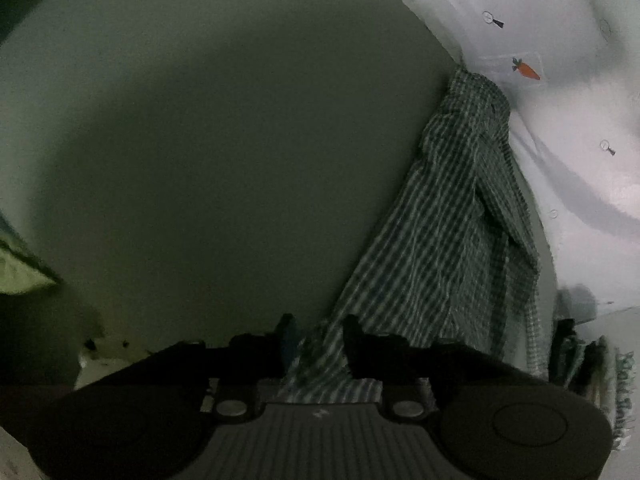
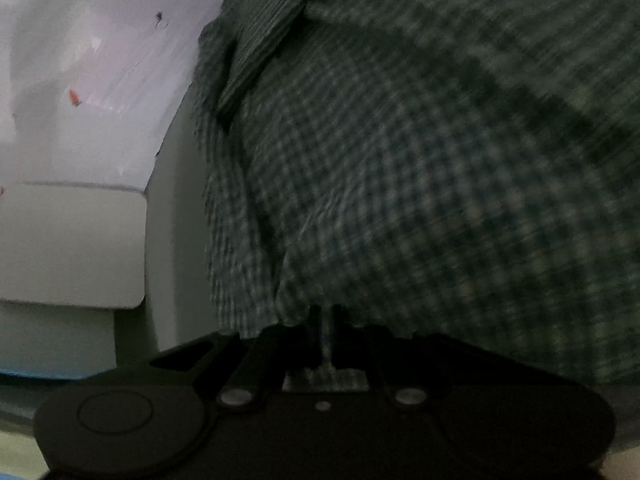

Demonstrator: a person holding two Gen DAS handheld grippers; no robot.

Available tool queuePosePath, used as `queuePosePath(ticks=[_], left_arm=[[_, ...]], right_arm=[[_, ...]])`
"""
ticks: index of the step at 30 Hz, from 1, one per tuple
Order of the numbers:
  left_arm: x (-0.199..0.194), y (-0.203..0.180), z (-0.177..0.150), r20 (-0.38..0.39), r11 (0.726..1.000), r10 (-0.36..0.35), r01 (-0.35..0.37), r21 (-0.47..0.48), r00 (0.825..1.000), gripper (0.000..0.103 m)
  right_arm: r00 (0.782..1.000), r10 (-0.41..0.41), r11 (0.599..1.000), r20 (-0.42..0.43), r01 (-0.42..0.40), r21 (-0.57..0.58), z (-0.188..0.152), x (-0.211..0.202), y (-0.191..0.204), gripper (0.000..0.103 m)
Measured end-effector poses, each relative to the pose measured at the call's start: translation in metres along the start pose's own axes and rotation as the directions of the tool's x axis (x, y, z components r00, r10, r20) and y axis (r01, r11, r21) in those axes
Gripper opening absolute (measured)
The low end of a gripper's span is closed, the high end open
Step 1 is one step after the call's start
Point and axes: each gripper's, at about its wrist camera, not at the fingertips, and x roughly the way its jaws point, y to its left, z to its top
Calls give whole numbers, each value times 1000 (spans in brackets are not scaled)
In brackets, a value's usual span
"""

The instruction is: Fold clothes

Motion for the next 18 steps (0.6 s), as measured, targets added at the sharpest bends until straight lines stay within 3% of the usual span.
queuePosePath(ticks=[6, 13, 18], left_arm=[[7, -17, 17, 29, 1000, -17, 17, 3, 999, 42], [35, -55, 45, 39, 998, -8, 6, 62, 999, 47], [59, -89, 80, 39, 993, -8, 3, 119, 999, 49]], right_arm=[[994, -1, 1000, 112, 2, -10, 25, -25, -3, 28], [970, -26, 1000, 241, 24, 10, 73, -42, -10, 37], [936, -59, 998, 348, 43, 53, 123, -49, -20, 39]])
